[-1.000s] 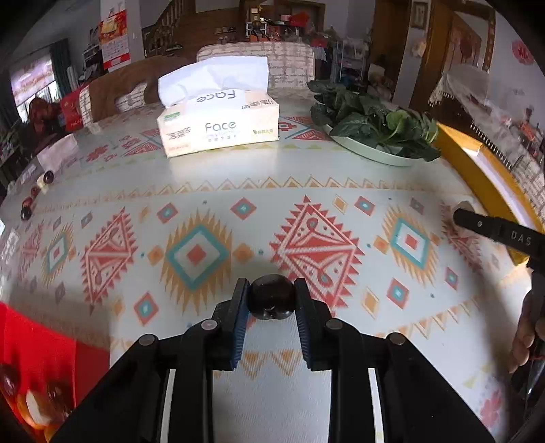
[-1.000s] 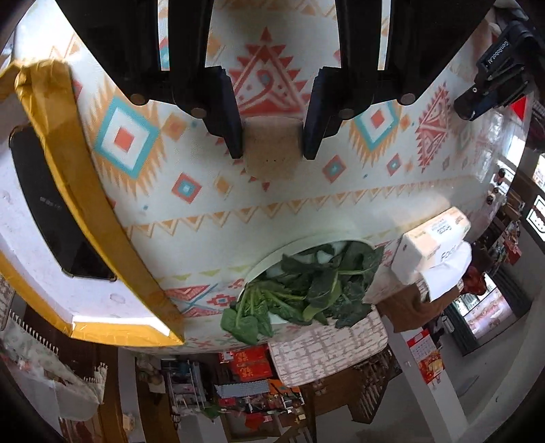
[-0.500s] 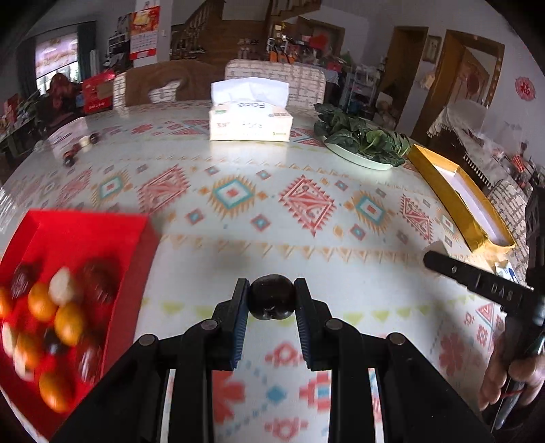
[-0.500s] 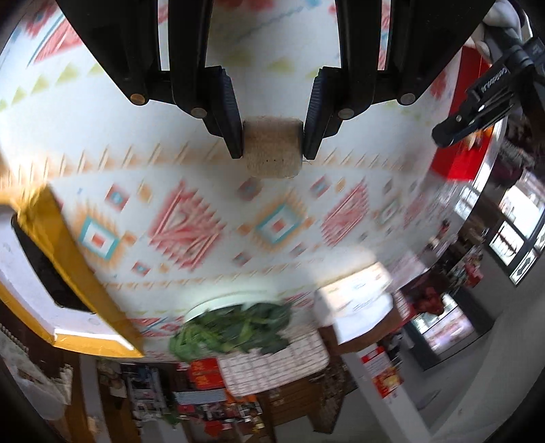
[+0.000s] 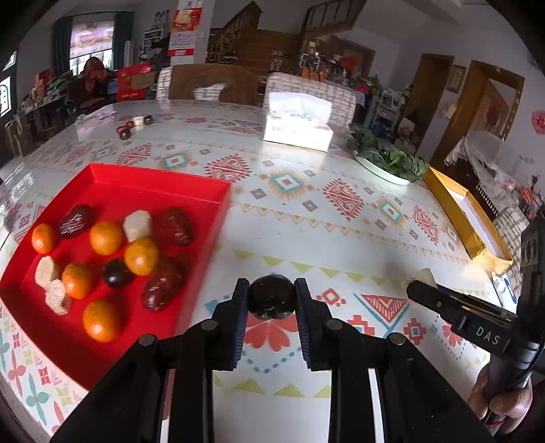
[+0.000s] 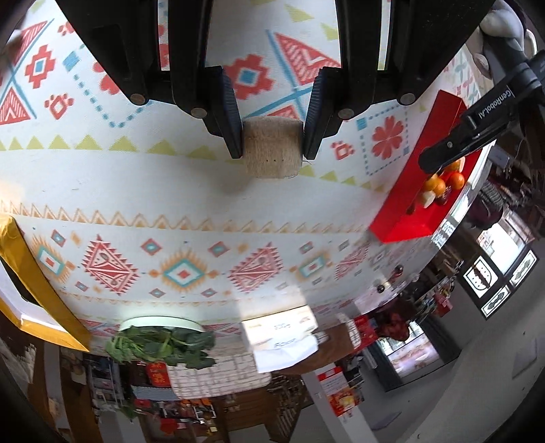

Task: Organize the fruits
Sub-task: 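Carry the yam chunk and plum into the red tray and open both tools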

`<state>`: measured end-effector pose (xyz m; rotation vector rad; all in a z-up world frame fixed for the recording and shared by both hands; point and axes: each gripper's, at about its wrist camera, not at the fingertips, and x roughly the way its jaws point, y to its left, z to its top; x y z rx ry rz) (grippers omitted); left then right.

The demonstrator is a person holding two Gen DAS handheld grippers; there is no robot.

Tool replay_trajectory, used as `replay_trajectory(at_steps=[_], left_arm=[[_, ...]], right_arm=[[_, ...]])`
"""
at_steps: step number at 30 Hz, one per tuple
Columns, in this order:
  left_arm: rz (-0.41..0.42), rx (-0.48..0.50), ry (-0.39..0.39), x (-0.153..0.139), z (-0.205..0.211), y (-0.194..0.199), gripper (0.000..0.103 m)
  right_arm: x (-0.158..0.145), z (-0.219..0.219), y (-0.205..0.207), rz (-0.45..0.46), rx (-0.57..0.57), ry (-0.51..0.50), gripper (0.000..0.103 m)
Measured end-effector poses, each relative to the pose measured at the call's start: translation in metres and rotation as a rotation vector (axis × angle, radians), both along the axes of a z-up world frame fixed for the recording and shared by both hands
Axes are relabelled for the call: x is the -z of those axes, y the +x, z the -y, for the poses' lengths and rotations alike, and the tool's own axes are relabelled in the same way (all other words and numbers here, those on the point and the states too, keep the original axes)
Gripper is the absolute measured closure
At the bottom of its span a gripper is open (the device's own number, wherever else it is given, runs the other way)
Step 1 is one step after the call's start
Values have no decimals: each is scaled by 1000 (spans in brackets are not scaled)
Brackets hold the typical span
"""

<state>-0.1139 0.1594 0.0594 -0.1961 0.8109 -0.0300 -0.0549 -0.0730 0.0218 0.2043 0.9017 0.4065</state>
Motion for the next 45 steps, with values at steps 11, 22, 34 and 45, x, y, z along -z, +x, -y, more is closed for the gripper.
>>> replay_trajectory(at_steps=[11,22,34,45], left_arm=[[10,-32,-20,-1,-23,-8,77],[4,-51,-41,2,-34,-11,77],[10,-69,-67,2,-49,-12,77],[32,-127,-85,-8,-89,-18,77]], right_arm=[[-7,-32,-3,15,-50,-14,64],[-11,-53,-5,21,-89,-25,64],[-14,-77,-1,23,-123,-35,64],[-24,-130,10,39,-204,-42,64]])
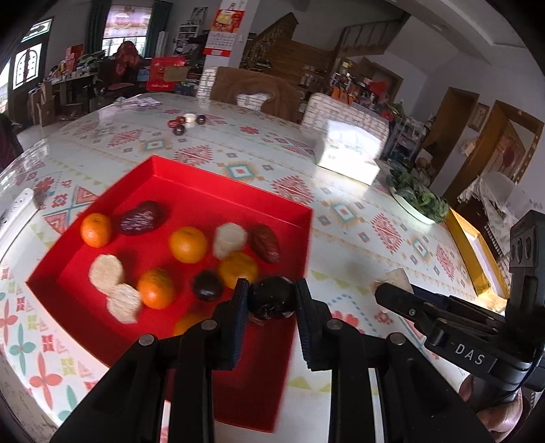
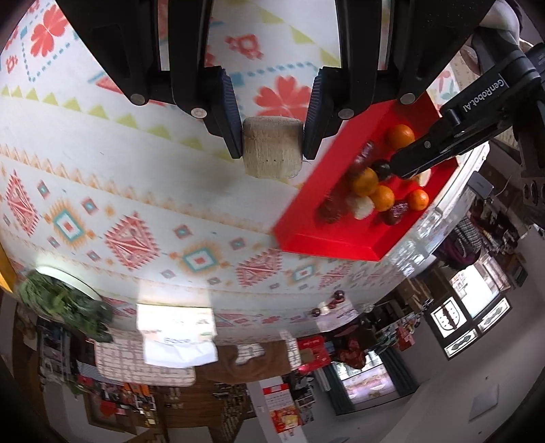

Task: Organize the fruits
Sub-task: 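Carry the yam chunk and plum into the red tray and open both tools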

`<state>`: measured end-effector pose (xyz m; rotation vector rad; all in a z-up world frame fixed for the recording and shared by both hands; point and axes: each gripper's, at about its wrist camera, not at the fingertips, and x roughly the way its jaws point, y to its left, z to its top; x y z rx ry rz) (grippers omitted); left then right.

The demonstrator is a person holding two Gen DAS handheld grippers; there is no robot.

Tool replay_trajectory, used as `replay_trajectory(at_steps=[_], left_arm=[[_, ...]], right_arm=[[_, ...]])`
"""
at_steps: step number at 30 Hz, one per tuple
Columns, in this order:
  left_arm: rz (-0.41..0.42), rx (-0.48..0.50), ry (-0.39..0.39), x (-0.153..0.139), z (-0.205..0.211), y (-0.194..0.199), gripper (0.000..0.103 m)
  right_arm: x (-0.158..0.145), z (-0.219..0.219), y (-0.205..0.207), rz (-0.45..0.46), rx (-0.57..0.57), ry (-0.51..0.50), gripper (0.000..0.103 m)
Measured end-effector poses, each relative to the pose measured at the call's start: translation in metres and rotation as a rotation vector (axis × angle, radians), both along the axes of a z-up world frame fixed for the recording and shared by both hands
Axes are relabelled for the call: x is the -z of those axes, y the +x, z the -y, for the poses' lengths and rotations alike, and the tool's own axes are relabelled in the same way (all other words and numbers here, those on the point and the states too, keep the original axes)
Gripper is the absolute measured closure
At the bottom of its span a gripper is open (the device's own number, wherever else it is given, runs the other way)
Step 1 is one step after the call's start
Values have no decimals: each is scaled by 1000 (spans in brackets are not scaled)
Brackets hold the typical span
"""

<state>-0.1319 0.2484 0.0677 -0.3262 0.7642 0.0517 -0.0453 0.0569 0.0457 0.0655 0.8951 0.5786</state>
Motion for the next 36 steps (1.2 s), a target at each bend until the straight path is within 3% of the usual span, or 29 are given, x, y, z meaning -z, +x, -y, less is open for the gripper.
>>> replay_trajectory(at_steps=[9,14,26,36], left_arm=[[-3,-130,-29,1,-69,-2,77],[-27,-155,-46,12,-88,2,77],[-70,-126,-41,25,-92,9,77],[-71,-131,46,26,-85,12,77]], right_arm=[[-10,-57,9,7,-92,10,64],[-12,-93,19,9,-143,18,64],[-10,-170,56,1,-224,-7,64],[9,-198,81,-57,-222,-33,64]])
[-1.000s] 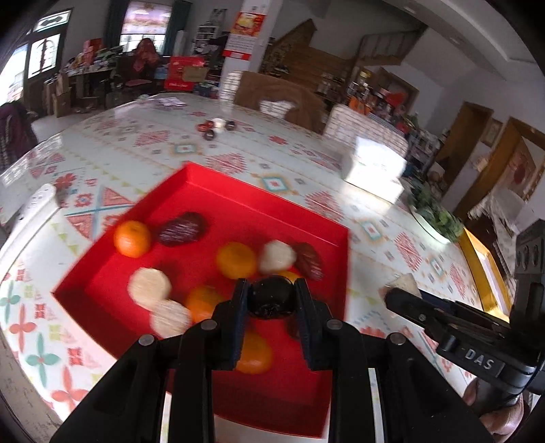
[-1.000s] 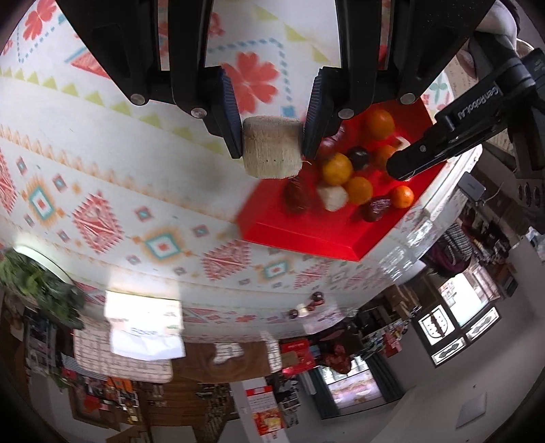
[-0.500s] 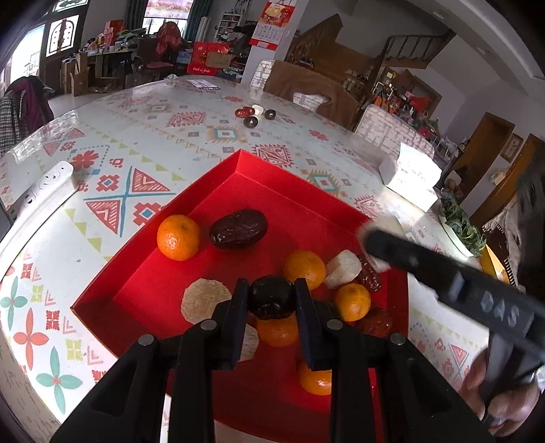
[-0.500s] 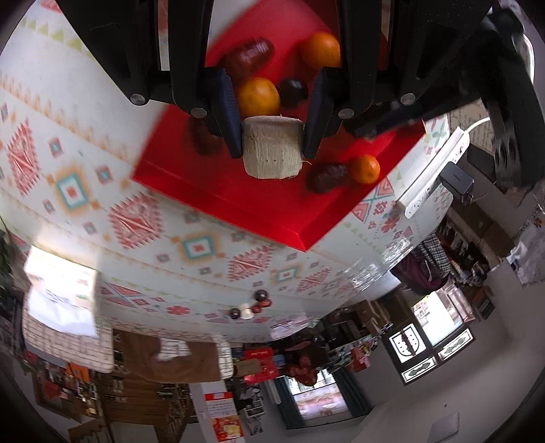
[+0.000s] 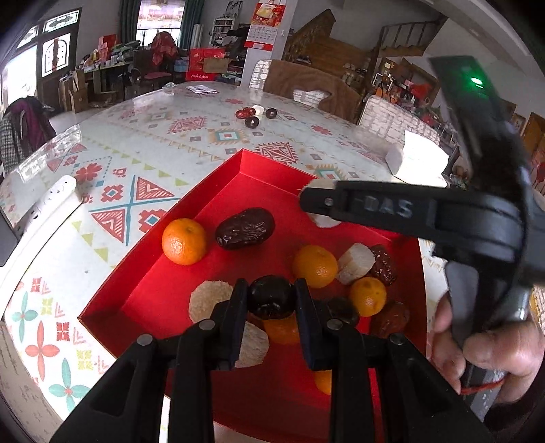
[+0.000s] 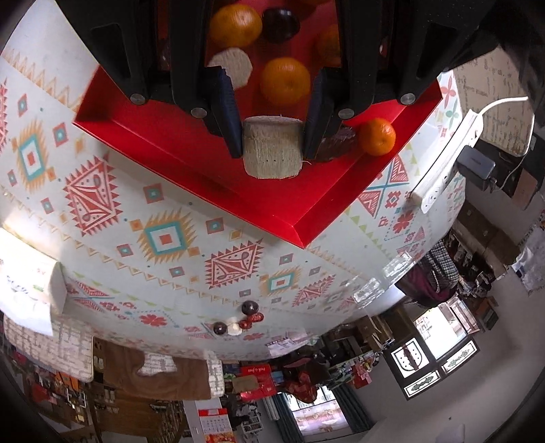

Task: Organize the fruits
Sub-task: 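Carry the yam chunk and plum into the red tray and open both tools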

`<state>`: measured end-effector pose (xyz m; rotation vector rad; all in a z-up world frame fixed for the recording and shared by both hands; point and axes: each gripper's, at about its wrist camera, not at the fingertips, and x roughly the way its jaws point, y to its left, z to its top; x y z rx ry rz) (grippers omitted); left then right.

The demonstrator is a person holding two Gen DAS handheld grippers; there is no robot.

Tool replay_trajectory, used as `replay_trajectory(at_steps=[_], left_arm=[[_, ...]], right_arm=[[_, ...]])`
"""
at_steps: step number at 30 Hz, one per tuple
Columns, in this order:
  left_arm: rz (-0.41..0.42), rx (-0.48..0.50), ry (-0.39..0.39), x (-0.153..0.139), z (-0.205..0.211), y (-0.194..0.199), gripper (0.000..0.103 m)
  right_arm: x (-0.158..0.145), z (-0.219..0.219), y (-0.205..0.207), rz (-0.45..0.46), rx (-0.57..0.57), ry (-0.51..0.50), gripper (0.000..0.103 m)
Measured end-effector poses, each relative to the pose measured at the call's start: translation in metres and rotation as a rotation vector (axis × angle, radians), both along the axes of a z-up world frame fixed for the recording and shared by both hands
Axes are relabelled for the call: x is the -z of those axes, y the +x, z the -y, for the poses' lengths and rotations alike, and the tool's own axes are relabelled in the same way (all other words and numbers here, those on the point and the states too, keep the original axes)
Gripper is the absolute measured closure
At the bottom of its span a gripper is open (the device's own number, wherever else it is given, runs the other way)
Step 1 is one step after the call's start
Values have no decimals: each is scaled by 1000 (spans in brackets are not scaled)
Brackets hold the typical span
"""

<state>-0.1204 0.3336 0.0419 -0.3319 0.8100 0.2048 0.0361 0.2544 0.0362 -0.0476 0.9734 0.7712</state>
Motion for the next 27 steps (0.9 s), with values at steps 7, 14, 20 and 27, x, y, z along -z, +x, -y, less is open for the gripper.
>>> replay_trajectory(at_steps=[7,14,20,27], left_arm=[[-1,7,4,1,0,0,77],[0,7,-6,0,2,1,66],[-4,3,-15,-1,8,0,45],[3,1,-5,-12,13,-8,33]], right_arm=[[8,-8,8,-12,-1,-19,64],[12,-6,11,-25,9,-10,63],[0,-2,6,7,10,9,63],[-14,19,-2,16,34,50,63]])
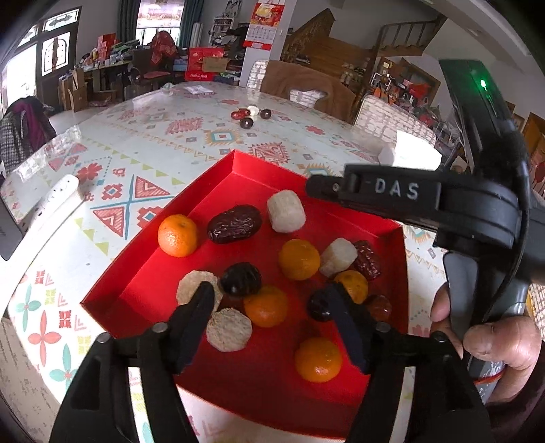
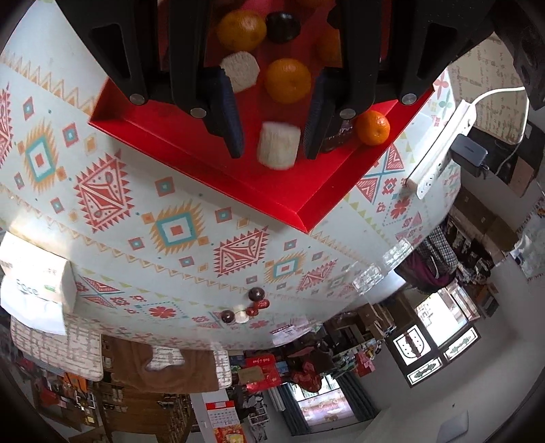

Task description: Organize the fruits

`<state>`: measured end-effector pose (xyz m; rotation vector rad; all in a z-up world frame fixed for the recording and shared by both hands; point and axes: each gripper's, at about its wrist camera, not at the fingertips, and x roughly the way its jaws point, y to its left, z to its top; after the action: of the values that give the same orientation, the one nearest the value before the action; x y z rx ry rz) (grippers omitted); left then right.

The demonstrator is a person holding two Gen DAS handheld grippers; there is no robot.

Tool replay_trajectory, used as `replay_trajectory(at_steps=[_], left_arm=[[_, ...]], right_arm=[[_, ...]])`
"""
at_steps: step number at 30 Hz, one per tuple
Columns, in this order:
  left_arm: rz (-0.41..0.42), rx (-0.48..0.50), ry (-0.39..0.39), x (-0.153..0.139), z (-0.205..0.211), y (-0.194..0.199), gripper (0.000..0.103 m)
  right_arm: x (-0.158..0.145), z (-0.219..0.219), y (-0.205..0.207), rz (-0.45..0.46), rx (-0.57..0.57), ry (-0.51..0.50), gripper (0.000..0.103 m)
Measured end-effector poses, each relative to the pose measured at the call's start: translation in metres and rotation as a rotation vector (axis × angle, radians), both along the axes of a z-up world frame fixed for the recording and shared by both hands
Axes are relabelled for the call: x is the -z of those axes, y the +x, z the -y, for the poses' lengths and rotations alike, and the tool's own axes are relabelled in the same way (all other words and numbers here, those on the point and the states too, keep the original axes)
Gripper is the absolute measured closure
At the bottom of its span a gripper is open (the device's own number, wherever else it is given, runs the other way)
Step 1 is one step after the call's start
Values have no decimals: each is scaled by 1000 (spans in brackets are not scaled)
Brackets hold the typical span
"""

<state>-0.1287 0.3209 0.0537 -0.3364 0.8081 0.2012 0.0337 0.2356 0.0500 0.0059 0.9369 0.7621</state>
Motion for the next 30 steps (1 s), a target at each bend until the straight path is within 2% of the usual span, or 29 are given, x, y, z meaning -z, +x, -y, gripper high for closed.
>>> replay_trajectory(at_steps=[11,20,25,30], left_arm=[[22,23,62,-23,32,-24,29],[40,23,127,-38,66,-49,24],[55,-1,182,-44,83,-57,18],[79,-39,238,-48,97,-63,18]], right_arm=[[-16,54,-27,10,52,46,63],[-24,102,-61,31,90,88,57],[-24,133,-80,51,118,101,53],[-21,162,-99,75,144,112,49]])
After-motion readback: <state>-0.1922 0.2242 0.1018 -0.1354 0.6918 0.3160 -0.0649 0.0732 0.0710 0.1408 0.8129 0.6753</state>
